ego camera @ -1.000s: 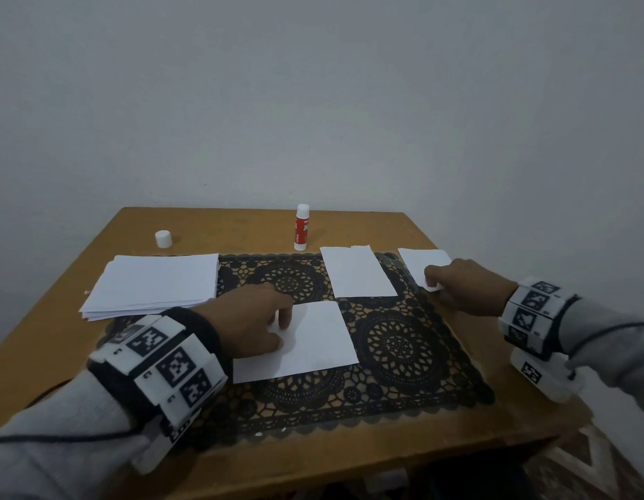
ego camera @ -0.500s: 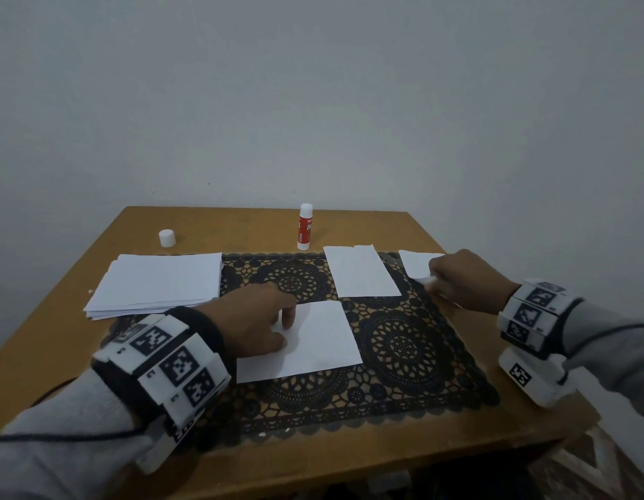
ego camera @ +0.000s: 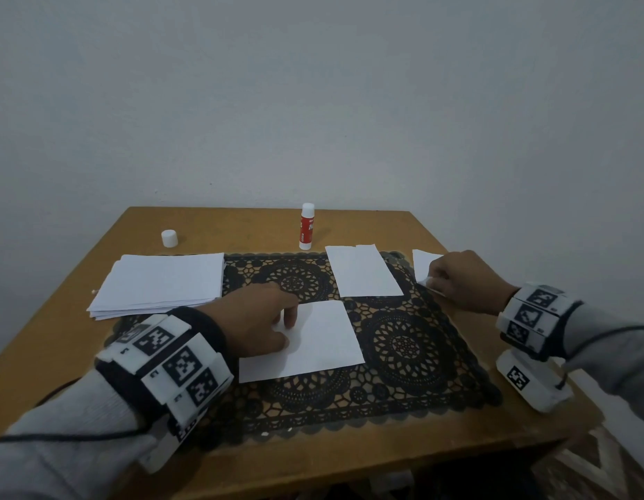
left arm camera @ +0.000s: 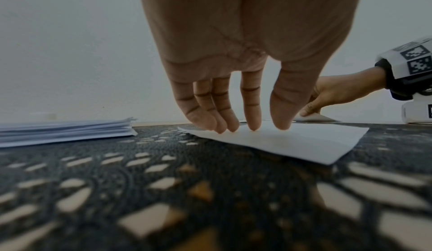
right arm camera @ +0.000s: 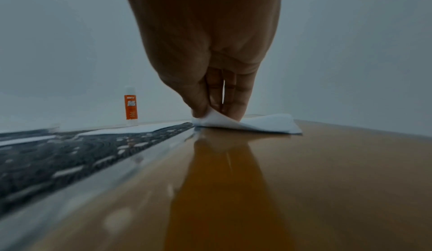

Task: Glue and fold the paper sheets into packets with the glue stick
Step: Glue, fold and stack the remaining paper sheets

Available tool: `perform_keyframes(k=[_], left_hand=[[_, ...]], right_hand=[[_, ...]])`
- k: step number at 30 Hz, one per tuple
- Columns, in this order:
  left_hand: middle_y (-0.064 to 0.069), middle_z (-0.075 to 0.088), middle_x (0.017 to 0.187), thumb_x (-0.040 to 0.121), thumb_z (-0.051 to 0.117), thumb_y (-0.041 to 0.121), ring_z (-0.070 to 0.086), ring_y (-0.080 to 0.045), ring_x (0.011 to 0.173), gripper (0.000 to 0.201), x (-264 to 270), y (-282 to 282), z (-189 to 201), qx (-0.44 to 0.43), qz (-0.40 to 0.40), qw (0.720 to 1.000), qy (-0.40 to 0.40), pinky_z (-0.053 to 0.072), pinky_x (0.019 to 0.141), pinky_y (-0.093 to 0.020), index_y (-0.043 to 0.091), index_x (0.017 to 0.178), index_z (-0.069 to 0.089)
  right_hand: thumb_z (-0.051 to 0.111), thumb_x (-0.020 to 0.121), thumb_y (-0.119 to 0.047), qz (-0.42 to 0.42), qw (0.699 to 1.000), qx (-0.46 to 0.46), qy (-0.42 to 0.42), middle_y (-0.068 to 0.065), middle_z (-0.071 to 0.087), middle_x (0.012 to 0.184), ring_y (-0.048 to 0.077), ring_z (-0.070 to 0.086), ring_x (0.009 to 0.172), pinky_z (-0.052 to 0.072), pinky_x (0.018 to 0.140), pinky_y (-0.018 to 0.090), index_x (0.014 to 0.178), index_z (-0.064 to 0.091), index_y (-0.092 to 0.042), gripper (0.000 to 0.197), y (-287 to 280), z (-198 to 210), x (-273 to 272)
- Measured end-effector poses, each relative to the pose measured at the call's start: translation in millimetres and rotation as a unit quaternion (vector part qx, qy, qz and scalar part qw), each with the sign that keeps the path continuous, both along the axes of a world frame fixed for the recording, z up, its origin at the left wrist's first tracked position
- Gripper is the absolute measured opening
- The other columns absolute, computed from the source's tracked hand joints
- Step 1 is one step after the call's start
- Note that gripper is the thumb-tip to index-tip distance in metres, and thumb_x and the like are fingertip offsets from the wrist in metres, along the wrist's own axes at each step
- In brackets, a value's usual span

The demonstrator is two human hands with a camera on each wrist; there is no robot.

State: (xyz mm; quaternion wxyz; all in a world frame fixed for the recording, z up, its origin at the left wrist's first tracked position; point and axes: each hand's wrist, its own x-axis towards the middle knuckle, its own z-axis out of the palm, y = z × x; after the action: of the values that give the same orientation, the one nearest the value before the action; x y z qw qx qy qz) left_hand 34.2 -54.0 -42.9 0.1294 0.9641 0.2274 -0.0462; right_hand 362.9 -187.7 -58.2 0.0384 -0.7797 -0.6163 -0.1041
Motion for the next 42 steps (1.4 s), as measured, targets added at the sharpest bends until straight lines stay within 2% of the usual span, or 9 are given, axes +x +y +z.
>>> perform_keyframes(k=[4,11,14,19,24,27,31,38,42], left_hand=[[0.007,0.047,0.102,0.088,0.063,0.033,0.044,-0.009,0.087,0.023,0,0,0,-0.001,0.002,1.0,0.001,0.033,0.064,-0.015,0.025,0.109,0.057],[0.007,0.047,0.102,0.088,0.062,0.033,0.045,-0.009,0.09,0.022,0,1,-1,-0.008,0.002,1.0,0.005,0.033,0.066,-0.017,0.026,0.109,0.056],[0.007,0.047,0.103,0.088,0.062,0.034,0.044,-0.009,0.088,0.022,0,1,-1,-0.004,0.001,1.0,0.002,0.033,0.064,-0.015,0.026,0.108,0.056],[0.007,0.048,0.103,0.088,0.063,0.034,0.045,-0.009,0.088,0.023,0,1,-1,-0.006,0.003,1.0,0.002,0.033,0.063,-0.012,0.026,0.108,0.056],[0.007,0.047,0.102,0.088,0.063,0.033,0.044,-0.009,0.087,0.022,1,1,-1,-0.003,0.002,1.0,0.0,0.032,0.062,-0.014,0.025,0.108,0.057],[0.007,0.046,0.102,0.088,0.063,0.033,0.044,-0.009,0.087,0.022,0,1,-1,-0.005,0.001,1.0,-0.004,0.031,0.062,-0.011,0.025,0.108,0.057],[0.007,0.047,0.1,0.087,0.064,0.032,0.044,-0.009,0.086,0.023,1,2,-2,0.001,0.0,1.0,-0.008,0.032,0.062,-0.011,0.024,0.107,0.057],[0.006,0.048,0.102,0.087,0.063,0.032,0.045,-0.011,0.088,0.023,0,1,-1,0.007,0.003,1.0,-0.005,0.033,0.064,-0.017,0.024,0.109,0.057],[0.007,0.047,0.101,0.088,0.063,0.032,0.044,-0.01,0.087,0.023,0,1,-2,0.006,0.004,1.0,-0.004,0.031,0.062,-0.011,0.024,0.108,0.057]], right_hand=[[0.066,0.089,-0.017,-0.017,1.0,-0.001,0.024,-0.009,0.038,0.051,0.007,0.033,0.05,0.021,0.051,0.021,0.051,0.033,-0.022,0.05,1,4,0],[0.072,0.084,-0.02,-0.029,0.998,-0.017,0.047,-0.006,0.034,0.052,0.008,0.028,0.05,0.019,0.05,0.022,0.052,0.03,-0.019,0.053,2,8,-1],[0.074,0.083,-0.024,-0.053,0.992,-0.005,0.115,-0.005,0.039,0.049,0.01,0.034,0.049,0.024,0.052,0.024,0.049,0.037,-0.017,0.051,2,8,6],[0.07,0.088,-0.018,-0.089,0.936,0.045,0.337,-0.005,0.047,0.043,0.014,0.048,0.049,0.046,0.058,0.027,0.042,0.047,-0.017,0.051,-3,9,20],[0.068,0.088,-0.009,-0.15,0.887,0.043,0.435,0.014,0.058,0.065,0.024,0.056,0.063,0.054,0.066,0.032,0.065,0.062,0.005,0.028,-5,12,23],[0.068,0.085,-0.004,-0.142,0.915,0.033,0.376,0.017,0.062,0.068,0.024,0.059,0.062,0.054,0.067,0.034,0.069,0.064,0.01,0.022,0,16,18],[0.061,0.085,-0.006,-0.095,0.985,0.048,0.134,0.002,0.053,0.056,0.012,0.047,0.053,0.034,0.052,0.025,0.058,0.052,-0.006,0.029,2,21,6],[0.059,0.09,-0.015,-0.049,0.99,0.124,0.049,0.001,0.053,0.058,0.017,0.047,0.053,0.033,0.051,0.031,0.072,0.054,-0.012,0.019,-7,33,-1],[0.056,0.092,-0.017,-0.068,0.984,0.16,0.022,0.003,0.054,0.059,0.022,0.049,0.054,0.034,0.05,0.033,0.075,0.05,-0.012,0.019,-11,40,0]])
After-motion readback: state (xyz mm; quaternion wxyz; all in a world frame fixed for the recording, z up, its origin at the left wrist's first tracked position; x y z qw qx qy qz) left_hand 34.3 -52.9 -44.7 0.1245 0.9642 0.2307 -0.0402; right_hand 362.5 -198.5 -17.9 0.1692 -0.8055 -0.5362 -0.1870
